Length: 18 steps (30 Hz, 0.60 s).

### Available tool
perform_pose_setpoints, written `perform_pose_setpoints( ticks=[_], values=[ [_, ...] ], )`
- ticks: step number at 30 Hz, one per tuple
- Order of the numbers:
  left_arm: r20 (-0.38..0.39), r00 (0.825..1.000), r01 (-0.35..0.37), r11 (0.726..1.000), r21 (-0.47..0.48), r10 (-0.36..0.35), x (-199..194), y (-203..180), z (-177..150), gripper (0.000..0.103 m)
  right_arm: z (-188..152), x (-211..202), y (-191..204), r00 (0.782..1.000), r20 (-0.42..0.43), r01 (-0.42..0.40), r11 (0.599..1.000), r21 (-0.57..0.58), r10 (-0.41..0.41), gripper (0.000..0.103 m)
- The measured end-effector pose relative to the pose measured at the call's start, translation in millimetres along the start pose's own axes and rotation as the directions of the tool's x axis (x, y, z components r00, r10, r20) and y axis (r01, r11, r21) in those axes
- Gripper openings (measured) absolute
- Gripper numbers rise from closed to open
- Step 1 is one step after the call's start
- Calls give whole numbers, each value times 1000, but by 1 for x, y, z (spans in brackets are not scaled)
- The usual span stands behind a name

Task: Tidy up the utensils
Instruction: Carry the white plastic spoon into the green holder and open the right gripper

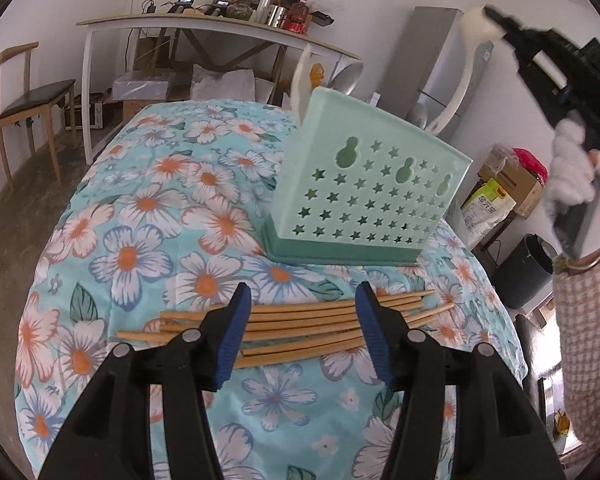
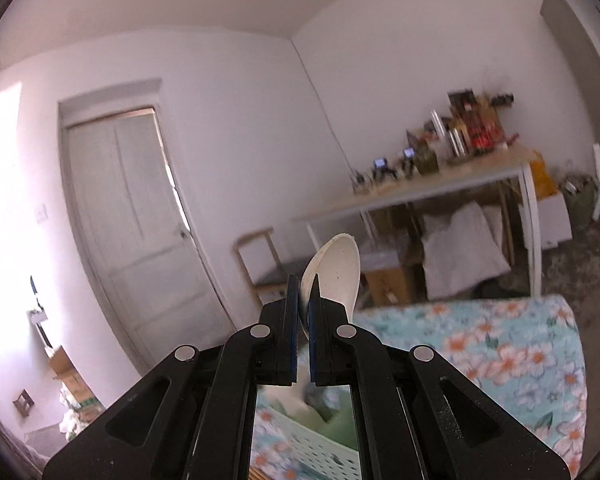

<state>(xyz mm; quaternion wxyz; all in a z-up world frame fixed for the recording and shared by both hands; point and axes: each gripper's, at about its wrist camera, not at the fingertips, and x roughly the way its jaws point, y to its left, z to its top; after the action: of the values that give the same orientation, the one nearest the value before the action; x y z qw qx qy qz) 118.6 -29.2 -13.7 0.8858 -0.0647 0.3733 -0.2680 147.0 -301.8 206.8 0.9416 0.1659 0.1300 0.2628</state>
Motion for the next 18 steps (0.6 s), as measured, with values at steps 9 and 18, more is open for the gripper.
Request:
perform_pose_setpoints(
  ticks=[9, 18],
  values=[
    [-5, 1000, 8, 1000, -6, -8, 4, 2, 0, 53, -36, 13, -17, 989, -136, 69, 997, 21, -66, 3],
    [-4, 1000, 14, 1000, -2, -14, 3, 0, 2, 53, -58, 5, -16, 976, -190, 110, 994, 3, -108, 8]
  ],
)
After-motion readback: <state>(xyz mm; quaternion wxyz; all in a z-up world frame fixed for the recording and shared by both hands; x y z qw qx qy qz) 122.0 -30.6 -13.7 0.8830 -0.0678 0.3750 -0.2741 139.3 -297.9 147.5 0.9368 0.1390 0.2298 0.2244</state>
